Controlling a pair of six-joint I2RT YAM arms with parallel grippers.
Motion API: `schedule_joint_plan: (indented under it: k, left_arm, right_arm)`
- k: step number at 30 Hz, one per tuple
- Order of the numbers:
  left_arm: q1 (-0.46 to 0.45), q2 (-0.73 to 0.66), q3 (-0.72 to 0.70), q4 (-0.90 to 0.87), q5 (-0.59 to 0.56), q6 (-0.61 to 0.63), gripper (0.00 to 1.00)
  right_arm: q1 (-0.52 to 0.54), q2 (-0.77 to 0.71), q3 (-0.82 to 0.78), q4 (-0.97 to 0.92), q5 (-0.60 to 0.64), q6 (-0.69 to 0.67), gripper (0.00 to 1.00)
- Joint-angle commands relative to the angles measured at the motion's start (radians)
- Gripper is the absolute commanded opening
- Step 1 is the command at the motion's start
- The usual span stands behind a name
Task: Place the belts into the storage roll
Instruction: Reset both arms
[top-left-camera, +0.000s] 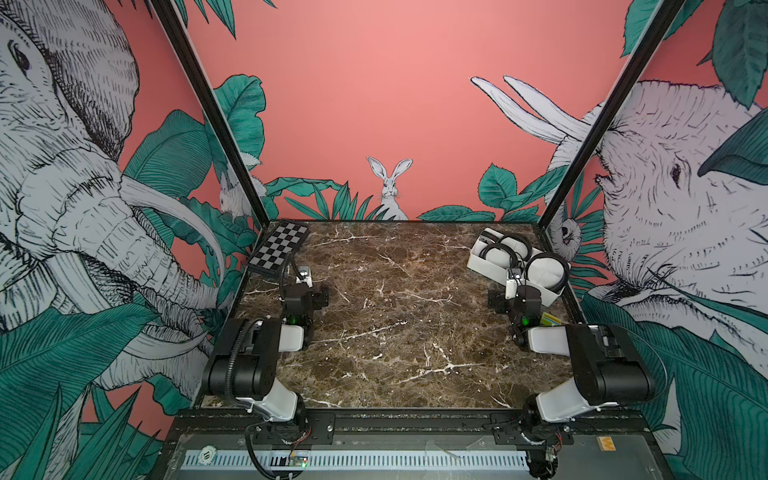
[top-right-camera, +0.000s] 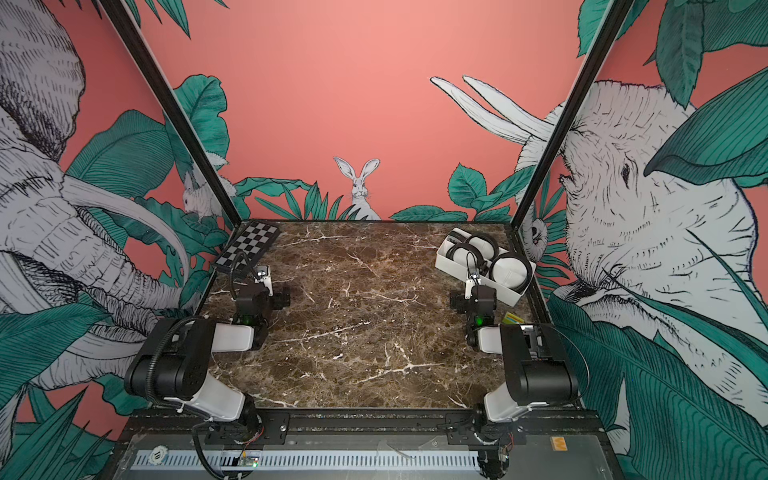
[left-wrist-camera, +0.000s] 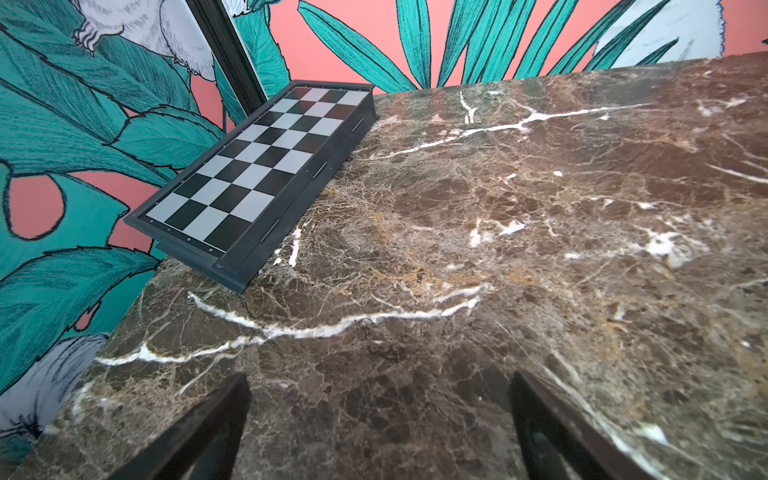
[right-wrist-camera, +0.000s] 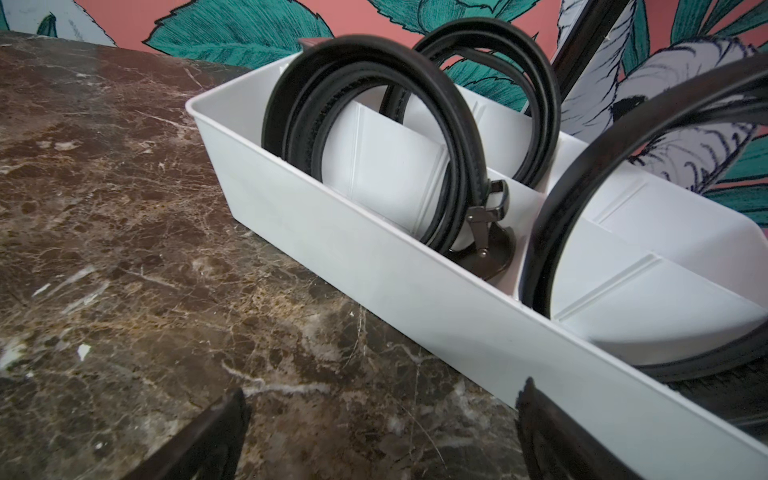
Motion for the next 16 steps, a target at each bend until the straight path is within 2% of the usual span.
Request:
schedule_joint_plan:
  k: [1, 16]
  left_arm:
    - [0.004, -0.016, -0.003, 0.030, 0.010, 0.012, 0.99]
    - [0.004, -0.016, -0.001, 0.028, 0.012, 0.013, 0.99]
  right_arm:
    - [0.000, -0.008, 0.007, 0.035, 0.015, 0.012, 0.98]
    - [0.000, -0.008, 0.007, 0.038, 0.015, 0.012, 0.98]
